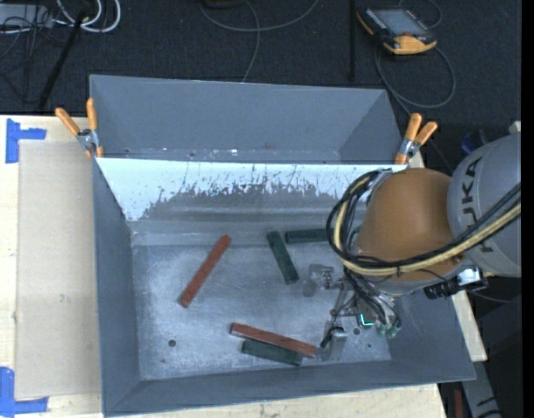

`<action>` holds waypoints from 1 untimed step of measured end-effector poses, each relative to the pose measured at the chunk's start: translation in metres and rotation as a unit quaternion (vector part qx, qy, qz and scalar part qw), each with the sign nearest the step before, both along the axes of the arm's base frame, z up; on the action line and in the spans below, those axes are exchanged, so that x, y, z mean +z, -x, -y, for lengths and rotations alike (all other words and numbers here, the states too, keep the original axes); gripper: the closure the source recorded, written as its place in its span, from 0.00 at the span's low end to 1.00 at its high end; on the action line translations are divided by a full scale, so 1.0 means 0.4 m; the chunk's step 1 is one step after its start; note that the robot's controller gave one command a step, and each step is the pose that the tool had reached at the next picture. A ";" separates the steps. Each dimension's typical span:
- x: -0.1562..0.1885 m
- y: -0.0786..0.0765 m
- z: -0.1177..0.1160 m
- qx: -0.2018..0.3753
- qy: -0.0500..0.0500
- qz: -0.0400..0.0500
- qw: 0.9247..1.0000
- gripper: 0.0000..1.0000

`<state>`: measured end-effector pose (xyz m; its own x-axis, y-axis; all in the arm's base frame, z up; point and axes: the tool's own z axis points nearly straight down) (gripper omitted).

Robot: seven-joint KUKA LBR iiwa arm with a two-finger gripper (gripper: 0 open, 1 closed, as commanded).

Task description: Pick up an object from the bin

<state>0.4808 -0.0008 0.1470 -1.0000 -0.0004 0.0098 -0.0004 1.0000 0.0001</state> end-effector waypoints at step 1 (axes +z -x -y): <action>-0.167 0.005 -0.131 0.079 -0.001 0.008 0.997 0.00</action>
Offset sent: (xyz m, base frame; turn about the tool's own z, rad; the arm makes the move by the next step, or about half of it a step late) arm -0.0037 0.0515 -0.0665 -0.1580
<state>0.4790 0.0517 0.0804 -0.9876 -0.1570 -0.0063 -0.1570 0.9876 0.0003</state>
